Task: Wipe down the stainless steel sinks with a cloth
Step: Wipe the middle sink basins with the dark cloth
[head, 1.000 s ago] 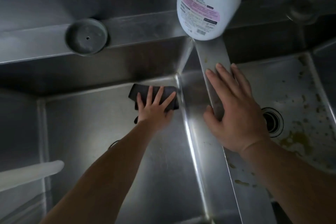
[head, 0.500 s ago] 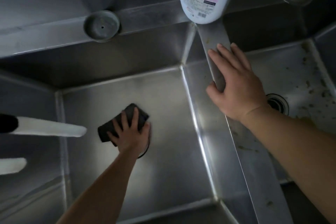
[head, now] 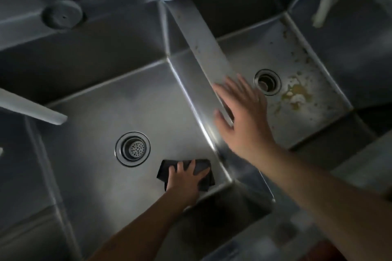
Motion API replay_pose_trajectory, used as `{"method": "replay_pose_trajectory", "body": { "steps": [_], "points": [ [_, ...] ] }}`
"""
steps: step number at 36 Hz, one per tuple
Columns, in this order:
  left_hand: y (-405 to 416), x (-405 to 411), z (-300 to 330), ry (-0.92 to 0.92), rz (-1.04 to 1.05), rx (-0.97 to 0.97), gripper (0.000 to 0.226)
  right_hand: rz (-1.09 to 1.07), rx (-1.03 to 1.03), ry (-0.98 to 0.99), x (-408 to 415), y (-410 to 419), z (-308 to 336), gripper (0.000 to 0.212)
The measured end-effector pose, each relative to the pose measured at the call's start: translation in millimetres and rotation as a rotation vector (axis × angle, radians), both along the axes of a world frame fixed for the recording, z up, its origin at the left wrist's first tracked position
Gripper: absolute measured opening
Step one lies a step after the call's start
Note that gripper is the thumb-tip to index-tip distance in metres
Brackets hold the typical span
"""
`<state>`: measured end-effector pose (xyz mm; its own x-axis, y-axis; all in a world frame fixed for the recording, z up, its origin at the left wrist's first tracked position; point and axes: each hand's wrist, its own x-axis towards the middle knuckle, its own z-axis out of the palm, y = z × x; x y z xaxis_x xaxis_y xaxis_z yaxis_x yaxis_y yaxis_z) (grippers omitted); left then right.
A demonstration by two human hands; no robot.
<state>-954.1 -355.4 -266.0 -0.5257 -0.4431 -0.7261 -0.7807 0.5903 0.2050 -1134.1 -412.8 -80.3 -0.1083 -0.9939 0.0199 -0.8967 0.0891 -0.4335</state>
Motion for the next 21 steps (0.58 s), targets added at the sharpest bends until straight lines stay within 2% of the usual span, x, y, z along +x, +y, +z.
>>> {"method": "replay_pose_trajectory", "body": {
  "steps": [4, 7, 12, 15, 17, 19, 21],
  "points": [
    [0.1, 11.6, 4.6, 0.038, 0.085, -0.130, 0.073, -0.170, 0.063, 0.010, -8.3, 94.8, 6.0, 0.058],
    [-14.2, 12.7, 4.7, 0.005, 0.217, -0.110, 0.069, -0.299, 0.148, -0.014, -12.4, 144.1, 11.4, 0.063],
    [-30.9, 7.5, 22.5, -0.023, 0.335, 0.020, 0.030, -0.344, 0.114, -0.045, -12.0, 179.3, 19.5, 0.058],
    [-32.8, 9.7, 48.3, 0.080, 0.418, 0.165, 0.022, -0.414, 0.056, -0.131, -8.2, 183.5, 29.1, 0.056],
    [-32.3, 12.0, 69.7, 0.143, 0.489, 0.145, 0.017, -0.438, 0.045, -0.202, -4.1, 182.9, 37.9, 0.048],
    [-28.8, 13.9, 92.9, 0.234, 0.587, 0.121, 0.015, -0.483, 0.087, -0.350, 0.5, 180.1, 49.8, 0.044],
    [-25.4, 16.5, 119.8, 0.349, 0.716, 0.129, 0.025, -0.574, 0.189, -0.559, 7.1, 171.0, 67.1, 0.035]
  ]
}}
